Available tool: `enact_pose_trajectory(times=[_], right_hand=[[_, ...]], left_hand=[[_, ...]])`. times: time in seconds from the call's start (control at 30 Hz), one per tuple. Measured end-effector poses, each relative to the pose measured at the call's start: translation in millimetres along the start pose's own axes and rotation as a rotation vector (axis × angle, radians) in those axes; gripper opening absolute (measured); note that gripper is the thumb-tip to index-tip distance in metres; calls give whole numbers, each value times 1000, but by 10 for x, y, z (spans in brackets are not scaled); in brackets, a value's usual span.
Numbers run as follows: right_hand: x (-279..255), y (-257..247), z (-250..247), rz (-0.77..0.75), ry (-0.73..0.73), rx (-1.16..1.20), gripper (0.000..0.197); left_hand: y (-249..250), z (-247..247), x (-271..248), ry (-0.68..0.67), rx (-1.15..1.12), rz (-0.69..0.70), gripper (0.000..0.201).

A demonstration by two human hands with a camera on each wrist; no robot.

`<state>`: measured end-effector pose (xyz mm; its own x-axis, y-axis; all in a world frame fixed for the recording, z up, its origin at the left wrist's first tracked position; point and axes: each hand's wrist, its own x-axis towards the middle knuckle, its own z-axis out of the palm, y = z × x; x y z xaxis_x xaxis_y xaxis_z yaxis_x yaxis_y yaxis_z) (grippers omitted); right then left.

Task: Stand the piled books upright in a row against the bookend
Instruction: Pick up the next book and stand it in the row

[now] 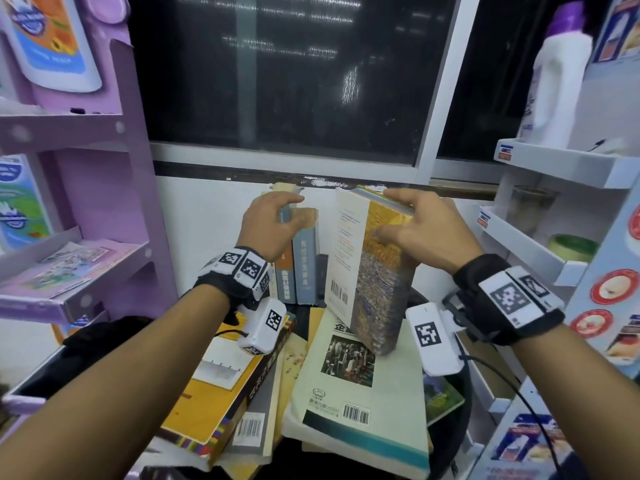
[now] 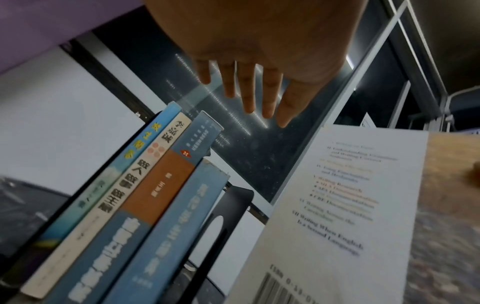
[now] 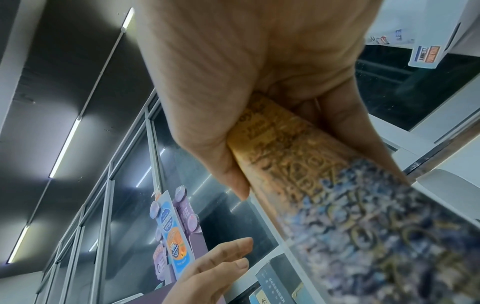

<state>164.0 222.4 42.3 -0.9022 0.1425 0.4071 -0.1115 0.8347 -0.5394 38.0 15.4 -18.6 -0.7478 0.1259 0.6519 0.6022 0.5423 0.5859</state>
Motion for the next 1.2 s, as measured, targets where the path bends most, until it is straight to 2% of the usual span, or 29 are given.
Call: enact_pose_trajectory(times=[0.13, 0.3, 0.53, 0.73, 1.2], right_hand=[[120, -40, 100, 19, 23, 12, 66], [257, -105, 241, 3, 17, -15, 67], [488, -121, 311, -21, -32, -63, 65], [674, -61, 399, 11, -28, -39, 67], [927, 55, 560, 80, 21, 9, 62]], left_hand=[[-75, 42, 106, -35, 233, 74, 40], [-152, 141, 187, -190, 498, 189, 44], [-366, 288, 266, -316, 619, 254, 55], [-465, 384, 299, -335, 658, 304, 54], [-660, 442, 340, -217, 747, 444, 44]])
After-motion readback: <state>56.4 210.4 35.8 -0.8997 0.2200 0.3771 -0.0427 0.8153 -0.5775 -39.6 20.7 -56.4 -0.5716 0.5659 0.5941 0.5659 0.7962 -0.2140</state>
